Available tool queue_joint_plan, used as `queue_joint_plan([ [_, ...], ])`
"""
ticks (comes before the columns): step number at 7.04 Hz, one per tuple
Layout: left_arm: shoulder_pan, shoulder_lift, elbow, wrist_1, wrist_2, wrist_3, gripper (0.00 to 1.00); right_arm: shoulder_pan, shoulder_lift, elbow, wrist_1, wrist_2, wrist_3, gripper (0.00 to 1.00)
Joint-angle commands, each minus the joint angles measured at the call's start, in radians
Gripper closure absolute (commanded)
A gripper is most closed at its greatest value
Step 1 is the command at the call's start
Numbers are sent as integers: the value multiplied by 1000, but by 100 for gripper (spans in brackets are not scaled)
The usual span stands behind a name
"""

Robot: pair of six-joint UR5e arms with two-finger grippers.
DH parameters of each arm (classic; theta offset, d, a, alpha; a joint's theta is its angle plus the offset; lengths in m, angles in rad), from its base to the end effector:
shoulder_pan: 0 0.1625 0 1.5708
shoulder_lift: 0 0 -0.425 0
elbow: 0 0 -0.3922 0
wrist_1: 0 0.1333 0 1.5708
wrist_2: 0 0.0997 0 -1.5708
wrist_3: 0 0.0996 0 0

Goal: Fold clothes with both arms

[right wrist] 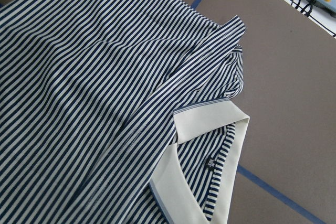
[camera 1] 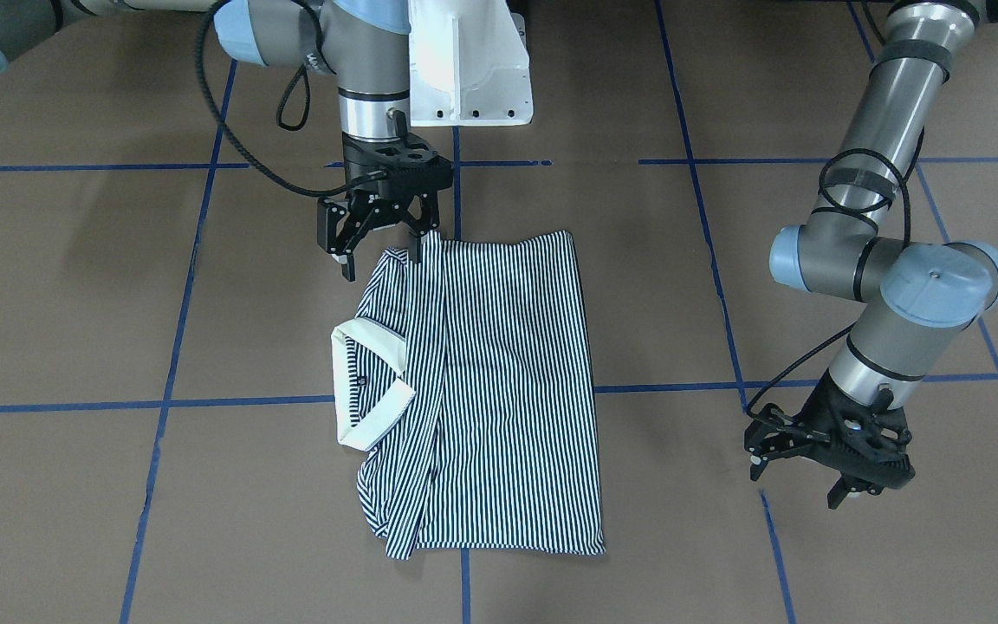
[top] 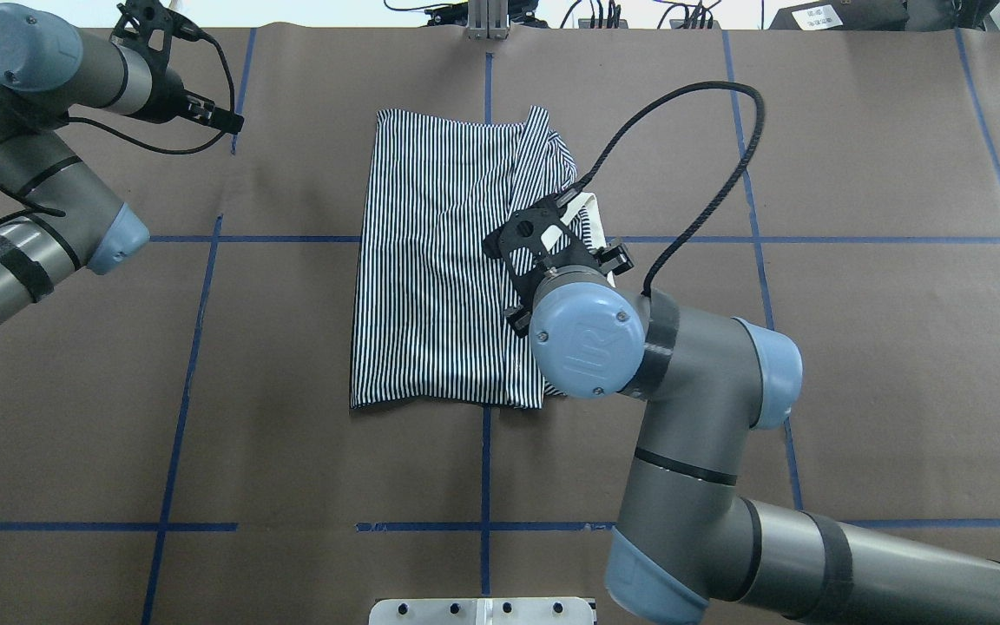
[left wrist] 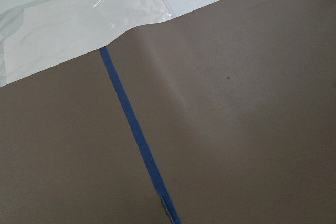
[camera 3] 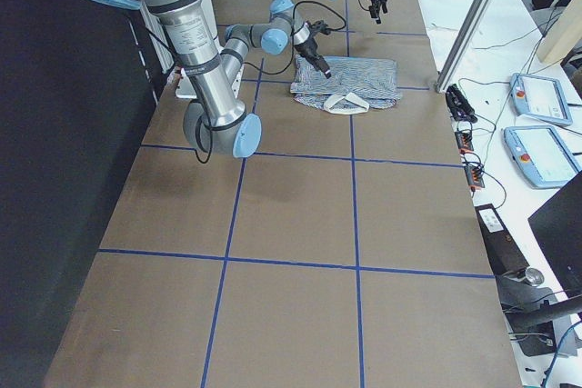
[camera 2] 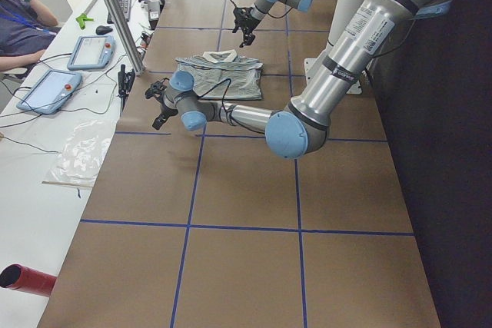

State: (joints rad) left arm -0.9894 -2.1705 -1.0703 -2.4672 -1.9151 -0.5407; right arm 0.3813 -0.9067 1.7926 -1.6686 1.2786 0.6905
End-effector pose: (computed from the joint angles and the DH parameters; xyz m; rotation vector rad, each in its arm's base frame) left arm 0.3358 -0.6924 0.4418 0.6670 0.7918 0.2083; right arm -0.5412 -0.3915 0.1900 0.6885 -0.4709 -0.3548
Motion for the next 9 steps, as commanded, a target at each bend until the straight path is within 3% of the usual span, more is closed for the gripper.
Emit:
queue_joint_plan([
  [1, 0, 0, -5, 2, -2, -13, 0, -48, 90, -114, -65, 45, -20, 0],
  [2, 0, 0, -5, 2, -2, -15, 0, -58, 113, -145, -65, 70, -19, 6],
  [4, 0, 0, -5, 2, -2, -16, 0, -90, 123, -194, -62, 82, -16, 0],
  [6, 0, 0, -5, 1, -2, -16, 0, -93, 112, -193, -66, 198, -16, 22],
  [9, 0, 0, -5, -1, -2, -16, 0, -93, 98, -194, -69, 205, -16, 25],
])
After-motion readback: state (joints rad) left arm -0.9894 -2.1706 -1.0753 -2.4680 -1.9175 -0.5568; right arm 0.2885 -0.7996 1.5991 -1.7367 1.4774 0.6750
